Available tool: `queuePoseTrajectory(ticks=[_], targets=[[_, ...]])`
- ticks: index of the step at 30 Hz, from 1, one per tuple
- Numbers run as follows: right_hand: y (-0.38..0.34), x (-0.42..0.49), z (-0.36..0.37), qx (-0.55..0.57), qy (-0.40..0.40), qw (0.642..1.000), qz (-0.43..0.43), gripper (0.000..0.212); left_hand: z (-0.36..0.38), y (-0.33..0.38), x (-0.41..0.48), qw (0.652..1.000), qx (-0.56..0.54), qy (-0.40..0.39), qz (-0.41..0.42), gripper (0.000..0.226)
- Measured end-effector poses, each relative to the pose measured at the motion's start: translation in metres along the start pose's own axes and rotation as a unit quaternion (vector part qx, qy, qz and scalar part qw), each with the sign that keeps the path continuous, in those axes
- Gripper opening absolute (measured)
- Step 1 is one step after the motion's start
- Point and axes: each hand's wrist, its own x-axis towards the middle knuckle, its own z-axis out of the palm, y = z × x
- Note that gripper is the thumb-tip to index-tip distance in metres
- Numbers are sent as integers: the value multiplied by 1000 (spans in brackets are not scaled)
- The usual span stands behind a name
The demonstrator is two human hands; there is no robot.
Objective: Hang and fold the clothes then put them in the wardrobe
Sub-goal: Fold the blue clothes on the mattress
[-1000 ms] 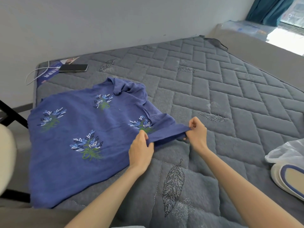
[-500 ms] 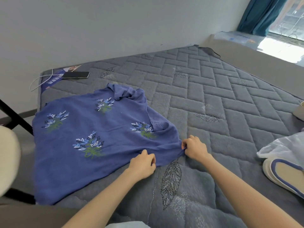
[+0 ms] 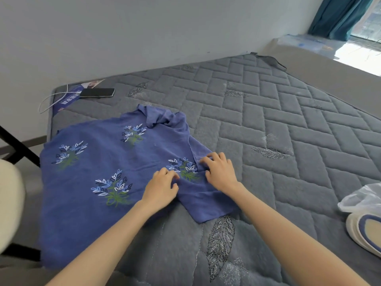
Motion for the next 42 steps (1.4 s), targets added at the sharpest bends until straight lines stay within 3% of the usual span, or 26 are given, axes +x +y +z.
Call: queuePoseTrajectory(ticks=[3,7,10,14,17,21,24,28,30,33,35,38,42], targets=[[-2,23,7,-58,-43,997,-25,40,-8,-9,15,1000,17,0,-2,32],[6,41,11,-50,-49,997,-22,21,-10,-16,31,1000,11,-4,12,39],[13,48,5,127,-15,989,77,12,-7,-19,44,999,25,-32,14,46],[37,58,-6,335,41,899,278,7,-2,-24,58,989,71,-128,-19,58],[54,63,-5,350,28,863,364,19,3,-28,66,979,87,-180,-36,63],[60,65,9,285,-12,866,410,24,10,-33,73,971,88,-218,-47,62],[55,71,16,224,-8,889,399,22,10,-38,78,972,84,-215,-49,59],[39,90,17,121,79,948,285,25,0,-47,88,978,71,-188,-51,57],[26,107,16,115,91,964,222,26,-6,-53,95,980,71,-174,-56,58],[3,140,16,172,50,968,174,27,-17,-63,106,984,71,-151,-65,58],[-8,163,18,233,-12,951,200,28,-23,-71,113,985,68,-143,-68,58],[-14,197,23,353,-104,882,295,29,-31,-82,124,986,67,-137,-70,58],[-16,231,28,458,-121,807,354,38,-37,-92,141,986,66,-133,-72,57]])
